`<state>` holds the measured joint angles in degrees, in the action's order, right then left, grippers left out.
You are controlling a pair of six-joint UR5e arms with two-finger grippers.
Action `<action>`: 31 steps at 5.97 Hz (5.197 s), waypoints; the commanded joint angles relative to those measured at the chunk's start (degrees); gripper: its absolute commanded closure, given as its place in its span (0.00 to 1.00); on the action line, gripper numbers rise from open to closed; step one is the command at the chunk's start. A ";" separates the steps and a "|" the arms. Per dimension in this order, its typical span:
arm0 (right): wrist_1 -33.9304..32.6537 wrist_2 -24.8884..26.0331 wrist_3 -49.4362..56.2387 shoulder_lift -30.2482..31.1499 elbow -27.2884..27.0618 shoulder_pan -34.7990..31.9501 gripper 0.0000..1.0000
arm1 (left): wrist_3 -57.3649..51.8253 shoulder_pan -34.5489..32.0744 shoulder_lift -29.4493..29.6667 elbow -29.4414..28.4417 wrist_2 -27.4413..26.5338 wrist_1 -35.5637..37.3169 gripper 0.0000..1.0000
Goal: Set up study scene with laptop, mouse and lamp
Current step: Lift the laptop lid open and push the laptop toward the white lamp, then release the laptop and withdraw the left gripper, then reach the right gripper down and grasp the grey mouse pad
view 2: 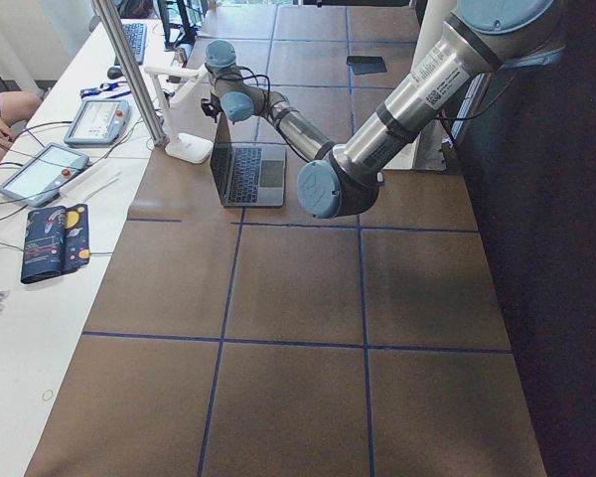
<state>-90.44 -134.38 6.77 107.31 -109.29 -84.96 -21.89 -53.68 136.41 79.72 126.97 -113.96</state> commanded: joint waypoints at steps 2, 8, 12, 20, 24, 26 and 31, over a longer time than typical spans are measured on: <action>0.00 0.00 0.00 0.00 0.04 -0.03 0.00 | 0.53 -3.60 -6.64 10.74 5.79 5.12 0.22; 3.15 -3.25 -2.28 -1.58 -0.75 4.00 0.00 | 13.86 -6.32 -36.27 35.51 5.74 29.37 0.00; 36.20 -3.34 -39.29 8.22 -1.98 20.31 0.00 | 23.02 -16.87 -50.87 35.50 6.18 33.72 0.00; 71.72 26.86 -76.63 20.92 5.22 61.88 0.01 | 27.34 -16.98 -51.16 38.67 7.84 33.72 0.00; 72.07 32.70 -81.12 19.78 7.25 70.37 0.83 | 27.07 -16.98 -52.21 38.76 8.64 33.72 0.00; 76.09 32.35 -81.30 20.39 6.89 70.10 1.00 | 27.07 -16.98 -52.30 38.76 8.64 33.72 0.00; 76.29 32.69 -83.50 21.27 3.91 69.84 1.00 | 27.16 -16.98 -52.30 38.67 8.73 33.72 0.00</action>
<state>-14.15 -101.79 -76.43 128.82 -105.00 -15.06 5.27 -70.66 84.11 118.41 135.70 -80.24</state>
